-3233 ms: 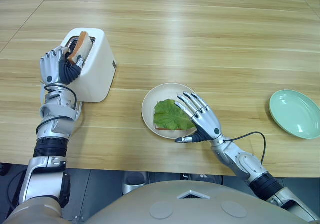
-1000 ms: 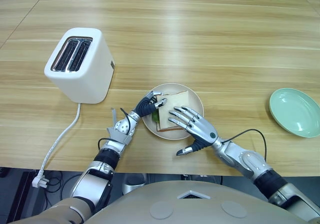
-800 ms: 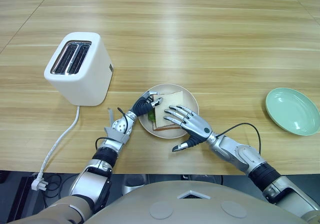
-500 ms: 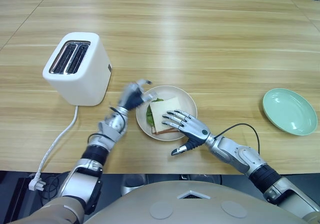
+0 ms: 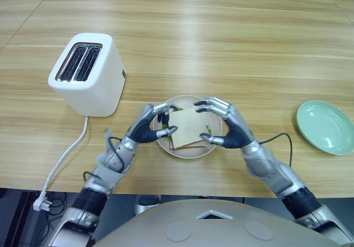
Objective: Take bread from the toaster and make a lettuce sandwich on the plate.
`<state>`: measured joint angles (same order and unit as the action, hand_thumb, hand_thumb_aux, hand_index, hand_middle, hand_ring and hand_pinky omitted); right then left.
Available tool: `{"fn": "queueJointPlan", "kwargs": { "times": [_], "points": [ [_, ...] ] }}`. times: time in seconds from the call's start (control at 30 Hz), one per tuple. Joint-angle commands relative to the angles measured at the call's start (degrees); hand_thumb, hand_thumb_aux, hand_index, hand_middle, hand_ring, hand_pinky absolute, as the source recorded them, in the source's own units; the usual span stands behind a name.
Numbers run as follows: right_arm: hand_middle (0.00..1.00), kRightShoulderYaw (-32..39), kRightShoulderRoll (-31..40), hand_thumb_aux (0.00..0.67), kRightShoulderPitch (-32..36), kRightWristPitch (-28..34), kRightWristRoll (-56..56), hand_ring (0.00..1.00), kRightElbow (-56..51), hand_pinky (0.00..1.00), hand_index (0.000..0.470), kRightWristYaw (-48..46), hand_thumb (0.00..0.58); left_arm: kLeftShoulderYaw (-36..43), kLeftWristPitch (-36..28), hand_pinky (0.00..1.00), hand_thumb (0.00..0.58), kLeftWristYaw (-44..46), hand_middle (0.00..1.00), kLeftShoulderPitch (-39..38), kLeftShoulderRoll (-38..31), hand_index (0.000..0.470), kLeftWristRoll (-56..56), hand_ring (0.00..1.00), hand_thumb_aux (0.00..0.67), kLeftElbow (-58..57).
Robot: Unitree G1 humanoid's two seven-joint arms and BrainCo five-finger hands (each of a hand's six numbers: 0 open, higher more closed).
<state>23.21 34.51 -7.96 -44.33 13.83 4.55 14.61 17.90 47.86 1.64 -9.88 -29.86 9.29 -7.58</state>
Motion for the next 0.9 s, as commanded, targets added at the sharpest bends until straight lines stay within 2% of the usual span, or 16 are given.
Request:
{"fn": "queueJointPlan", "kwargs": {
  "times": [0.03,0.13,0.23,0.37,0.57,0.9],
  "points": [
    [1.00,-1.59,4.43,0.670,-3.12,-1.55,-7.93,1.00,-0.27,1.00,0.460,-9.66,0.580,2.93,-0.98,1.00,0.580,9.40,1.00,-4.87,-3.37,0.460,-6.00,1.00,0.670,1.42],
    [1.00,-0.15,9.48,0.670,-7.66,-3.24,-6.03,1.00,-4.97,1.00,0.460,-17.29,0.580,2.57,-1.95,1.00,0.580,15.07,1.00,-10.42,-8.44,0.460,-8.48,1.00,0.670,3.07],
    [1.00,0.41,10.66,0.670,-10.92,-2.97,-1.30,1.00,-8.75,1.00,0.460,-20.99,0.580,2.45,-2.82,1.00,0.580,20.35,1.00,-13.72,-12.85,0.460,-10.58,1.00,0.670,5.13],
    [1.00,0.95,5.58,0.670,-8.36,-0.74,8.11,1.00,-12.75,1.00,0.460,-20.66,0.580,4.43,-5.17,1.00,0.580,21.64,1.00,-10.50,-9.66,0.460,-2.40,1.00,0.670,1.17],
    [1.00,0.66,-6.07,0.670,2.40,4.95,20.43,1.00,-22.39,1.00,0.460,-11.85,0.580,3.37,-7.49,1.00,0.580,9.00,1.00,4.75,2.40,0.460,14.64,1.00,0.670,-10.64],
    [1.00,3.28,-18.20,0.670,22.09,16.65,31.72,1.00,-45.00,1.00,0.460,4.24,0.580,6.12,-10.98,1.00,0.580,-14.15,1.00,25.69,13.30,0.460,30.03,1.00,0.670,-34.51]
  ]
}}
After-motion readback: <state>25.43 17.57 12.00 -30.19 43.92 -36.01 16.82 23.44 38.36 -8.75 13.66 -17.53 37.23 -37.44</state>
